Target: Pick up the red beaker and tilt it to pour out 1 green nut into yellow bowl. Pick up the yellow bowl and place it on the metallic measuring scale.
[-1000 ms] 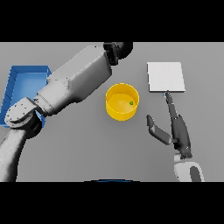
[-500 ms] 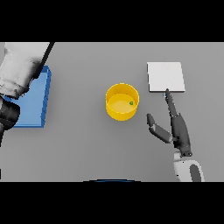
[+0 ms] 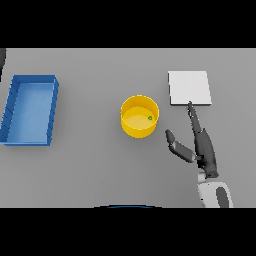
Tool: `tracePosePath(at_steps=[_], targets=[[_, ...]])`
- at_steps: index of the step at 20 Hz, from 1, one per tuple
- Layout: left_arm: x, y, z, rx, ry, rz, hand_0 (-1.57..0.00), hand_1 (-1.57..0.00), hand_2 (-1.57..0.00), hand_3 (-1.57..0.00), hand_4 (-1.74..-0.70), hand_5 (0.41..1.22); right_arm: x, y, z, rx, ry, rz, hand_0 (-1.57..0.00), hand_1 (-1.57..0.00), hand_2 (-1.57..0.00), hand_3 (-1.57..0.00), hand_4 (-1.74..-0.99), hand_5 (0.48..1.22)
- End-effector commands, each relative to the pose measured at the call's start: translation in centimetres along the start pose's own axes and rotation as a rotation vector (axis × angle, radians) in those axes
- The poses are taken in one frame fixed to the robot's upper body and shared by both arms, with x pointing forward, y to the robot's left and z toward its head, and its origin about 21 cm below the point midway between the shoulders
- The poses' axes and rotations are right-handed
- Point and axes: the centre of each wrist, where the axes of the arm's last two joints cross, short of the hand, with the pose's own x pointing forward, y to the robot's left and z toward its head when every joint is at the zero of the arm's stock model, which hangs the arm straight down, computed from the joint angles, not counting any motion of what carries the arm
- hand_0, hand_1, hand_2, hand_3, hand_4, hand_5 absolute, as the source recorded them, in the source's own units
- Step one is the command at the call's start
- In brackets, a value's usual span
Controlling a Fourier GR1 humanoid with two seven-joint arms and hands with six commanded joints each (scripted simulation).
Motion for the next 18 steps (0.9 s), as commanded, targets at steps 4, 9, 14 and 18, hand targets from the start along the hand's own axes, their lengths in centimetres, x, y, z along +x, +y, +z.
tracePosePath(at_steps=[4, 9, 14, 18], targets=[[-3.7, -3.3, 0.9, -0.002, 0.137, 0.217, -1.57, -1.57, -1.57, -1.47, -1.74, 1.221, 0.1, -0.3, -0.5, -0.003, 0.028, 0.033, 0.0, 0.0, 0.0, 0.0, -1.048, 0.651], [-6.5, -6.1, 3.7, 0.002, 0.238, 0.36, -1.57, -1.57, -1.57, -1.46, -1.74, 1.221, 0.4, -0.2, 0.0, 0.007, 0.003, 0.049, 0.0, 0.0, 0.0, 0.0, -1.035, 0.65], [-7.5, -9.4, 7.2, 0.011, 0.258, 0.455, -1.57, -1.57, -1.57, -1.45, -1.74, 1.221, -0.4, -0.2, 0.0, 0.015, 0.027, 0.042, 0.0, 0.0, 0.0, 0.0, -1.015, 0.646], [-8.4, -11.2, 9.0, 0.008, 0.28, 0.506, -1.57, -1.57, -1.57, -1.52, -1.74, 1.194, -0.4, 0.0, 0.6, 0.017, 0.002, 0.018, 0.0, 0.0, 0.0, 0.0, -1.005, 0.647]])
